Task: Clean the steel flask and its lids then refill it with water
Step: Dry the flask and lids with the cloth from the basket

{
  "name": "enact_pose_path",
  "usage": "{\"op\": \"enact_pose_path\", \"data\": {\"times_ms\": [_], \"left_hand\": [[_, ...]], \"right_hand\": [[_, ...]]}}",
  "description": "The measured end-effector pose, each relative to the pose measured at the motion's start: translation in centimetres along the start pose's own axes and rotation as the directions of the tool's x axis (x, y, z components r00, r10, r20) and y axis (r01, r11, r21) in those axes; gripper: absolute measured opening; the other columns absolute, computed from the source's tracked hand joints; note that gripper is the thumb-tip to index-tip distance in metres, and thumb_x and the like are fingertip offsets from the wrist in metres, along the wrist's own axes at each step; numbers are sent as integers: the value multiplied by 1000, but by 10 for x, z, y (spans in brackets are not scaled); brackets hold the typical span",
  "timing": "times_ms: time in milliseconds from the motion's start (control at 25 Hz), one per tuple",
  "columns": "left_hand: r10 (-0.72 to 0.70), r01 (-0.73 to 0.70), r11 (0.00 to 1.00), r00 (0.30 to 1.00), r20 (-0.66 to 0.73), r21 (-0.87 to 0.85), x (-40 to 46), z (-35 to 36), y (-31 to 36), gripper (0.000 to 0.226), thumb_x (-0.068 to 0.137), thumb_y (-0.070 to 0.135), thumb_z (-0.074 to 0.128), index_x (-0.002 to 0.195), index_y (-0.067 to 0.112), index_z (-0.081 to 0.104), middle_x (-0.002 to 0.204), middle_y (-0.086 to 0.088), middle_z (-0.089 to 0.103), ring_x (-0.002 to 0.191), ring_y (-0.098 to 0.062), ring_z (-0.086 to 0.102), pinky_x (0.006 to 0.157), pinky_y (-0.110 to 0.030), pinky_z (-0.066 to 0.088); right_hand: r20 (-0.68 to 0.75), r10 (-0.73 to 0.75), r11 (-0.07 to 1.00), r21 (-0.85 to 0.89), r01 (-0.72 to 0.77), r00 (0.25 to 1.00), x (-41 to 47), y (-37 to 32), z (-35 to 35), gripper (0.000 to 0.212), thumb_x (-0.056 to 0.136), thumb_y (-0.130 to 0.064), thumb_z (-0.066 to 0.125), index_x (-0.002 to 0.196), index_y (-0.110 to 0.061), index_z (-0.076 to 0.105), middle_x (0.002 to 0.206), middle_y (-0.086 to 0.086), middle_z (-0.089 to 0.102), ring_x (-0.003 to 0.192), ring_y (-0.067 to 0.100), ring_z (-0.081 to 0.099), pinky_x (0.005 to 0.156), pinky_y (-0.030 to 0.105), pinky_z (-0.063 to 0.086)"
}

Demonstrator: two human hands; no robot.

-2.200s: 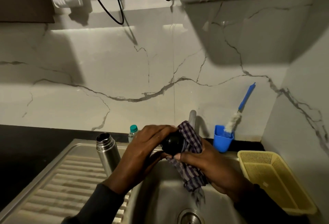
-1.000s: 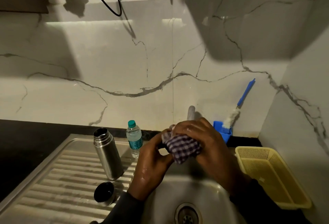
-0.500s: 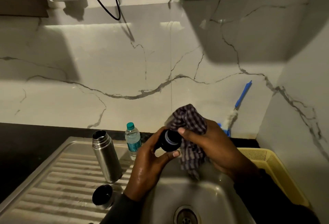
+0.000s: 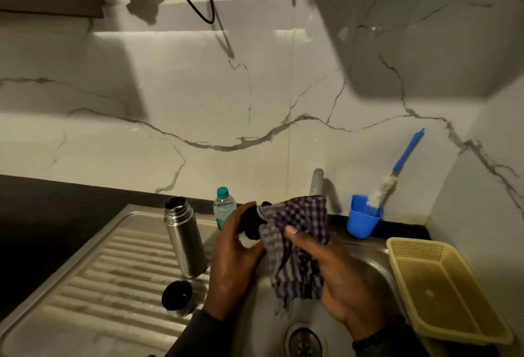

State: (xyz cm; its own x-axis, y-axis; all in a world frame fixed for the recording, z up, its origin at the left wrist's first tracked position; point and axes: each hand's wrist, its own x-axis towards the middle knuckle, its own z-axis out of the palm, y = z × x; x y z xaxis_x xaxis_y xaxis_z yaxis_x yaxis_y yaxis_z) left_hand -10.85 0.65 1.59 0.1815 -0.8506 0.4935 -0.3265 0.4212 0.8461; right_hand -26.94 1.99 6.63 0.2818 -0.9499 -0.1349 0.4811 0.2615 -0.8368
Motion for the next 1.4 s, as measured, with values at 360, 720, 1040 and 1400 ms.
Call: {"op": "enact_pose_path", "data": {"times_ms": [360,720,1040,1400], "left_hand": [[-355,351,924,935,-2,-151,-47,-51,-30,55,74,20,87,121,24,58,115,1,70,111,-18,67,99,-41,53],[-434,434,901,894,-112,-21,-74,-103,-39,49,68,34,87,111,28,63,101,5,74,97,-14,71,86,-39,58],[-547,477,661,835,-63,579,-102,-146,-109,52,55,53,80,97,23,71,89,-1,62,93,-20,55,69,-23,41],[-684,559,550,728,-49,621,-116,-154,-132,86,47,66,52,122,24,62,114,-3,43,112,-25,43,84,-27,35]], "right_hand": [[-98,152,974,183,-132,984,-1,36,-1,27,84,-12,61,110,-7,68,106,15,73,93,28,71,83,44,57],[-77,230,965,145,-218,970,1,58,16,24,87,-14,59,110,-9,67,105,14,73,89,25,73,74,38,54],[-69,281,955,120,-272,957,9,78,29,21,88,-13,59,107,-10,68,103,14,74,88,26,73,73,38,60],[-65,298,952,93,-292,952,9,89,33,27,87,-2,55,113,-9,62,101,14,74,87,27,73,75,42,54]]}}
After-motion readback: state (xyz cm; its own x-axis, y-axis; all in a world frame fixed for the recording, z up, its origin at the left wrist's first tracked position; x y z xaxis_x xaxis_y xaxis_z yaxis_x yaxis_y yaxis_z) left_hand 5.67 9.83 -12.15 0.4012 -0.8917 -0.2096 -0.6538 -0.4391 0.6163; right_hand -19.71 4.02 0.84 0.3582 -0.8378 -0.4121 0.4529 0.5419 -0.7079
